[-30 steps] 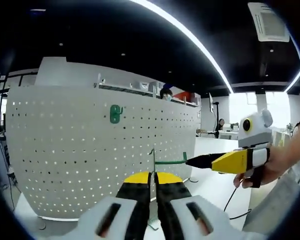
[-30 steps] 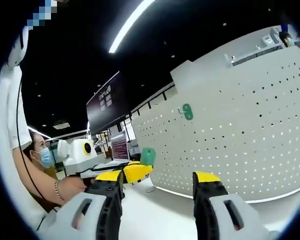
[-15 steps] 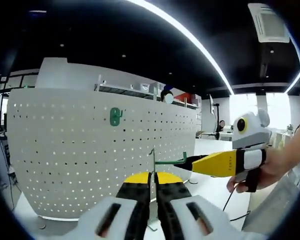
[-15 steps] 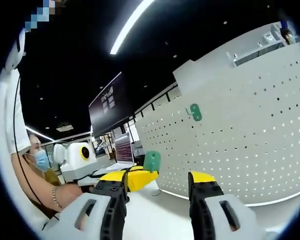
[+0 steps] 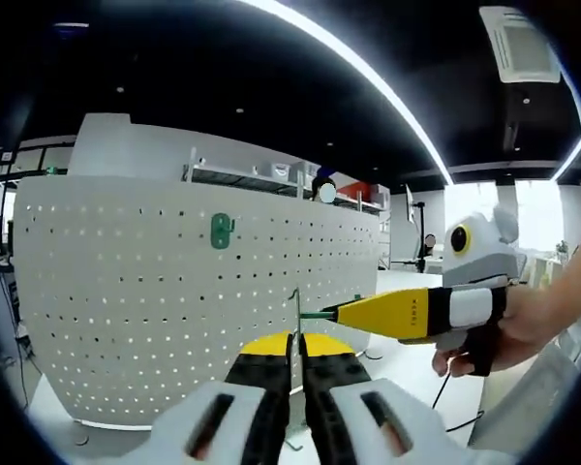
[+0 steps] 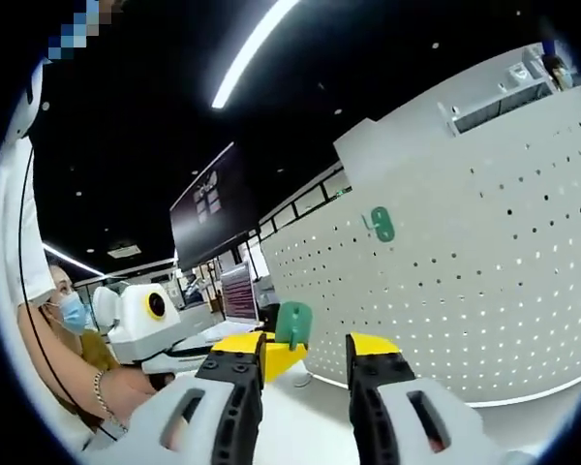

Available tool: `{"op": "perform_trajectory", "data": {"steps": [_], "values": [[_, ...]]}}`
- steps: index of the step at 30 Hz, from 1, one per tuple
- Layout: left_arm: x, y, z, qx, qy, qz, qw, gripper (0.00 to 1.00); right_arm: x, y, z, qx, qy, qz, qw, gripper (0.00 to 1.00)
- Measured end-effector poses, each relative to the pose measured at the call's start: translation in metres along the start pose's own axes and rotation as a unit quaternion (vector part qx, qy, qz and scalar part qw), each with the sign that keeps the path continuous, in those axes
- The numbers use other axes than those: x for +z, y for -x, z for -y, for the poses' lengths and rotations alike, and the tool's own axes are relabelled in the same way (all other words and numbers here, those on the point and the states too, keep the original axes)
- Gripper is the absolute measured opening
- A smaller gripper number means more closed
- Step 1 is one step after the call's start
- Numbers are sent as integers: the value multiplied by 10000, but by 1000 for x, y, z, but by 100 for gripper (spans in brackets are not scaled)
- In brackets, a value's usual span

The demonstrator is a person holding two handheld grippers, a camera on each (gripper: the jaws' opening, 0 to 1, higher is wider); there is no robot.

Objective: Insert the hook assembly into the mounting plate slot until the hook locks in place.

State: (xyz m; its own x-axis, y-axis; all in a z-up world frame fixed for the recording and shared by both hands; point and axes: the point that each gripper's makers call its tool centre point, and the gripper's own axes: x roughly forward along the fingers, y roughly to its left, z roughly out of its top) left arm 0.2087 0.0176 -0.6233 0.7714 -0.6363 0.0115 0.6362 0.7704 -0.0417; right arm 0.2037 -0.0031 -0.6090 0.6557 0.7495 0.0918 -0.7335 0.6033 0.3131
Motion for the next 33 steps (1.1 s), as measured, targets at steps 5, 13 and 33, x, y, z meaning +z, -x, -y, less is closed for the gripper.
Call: {"op": "perform_trajectory", "data": {"steps": [5,13,33], "values": [[1,-1,1,-1,-8,12,10000,3,0,-3,-2,47,-31,-10,10000,25],[2,-2,5,-52,-71,-19,10000,3,1,-6,-8,76,59,39,9999,18],[0,-2,10,-90,-148,-32,9998,3,0,-6,-6,21,68,10,10000,3]]}}
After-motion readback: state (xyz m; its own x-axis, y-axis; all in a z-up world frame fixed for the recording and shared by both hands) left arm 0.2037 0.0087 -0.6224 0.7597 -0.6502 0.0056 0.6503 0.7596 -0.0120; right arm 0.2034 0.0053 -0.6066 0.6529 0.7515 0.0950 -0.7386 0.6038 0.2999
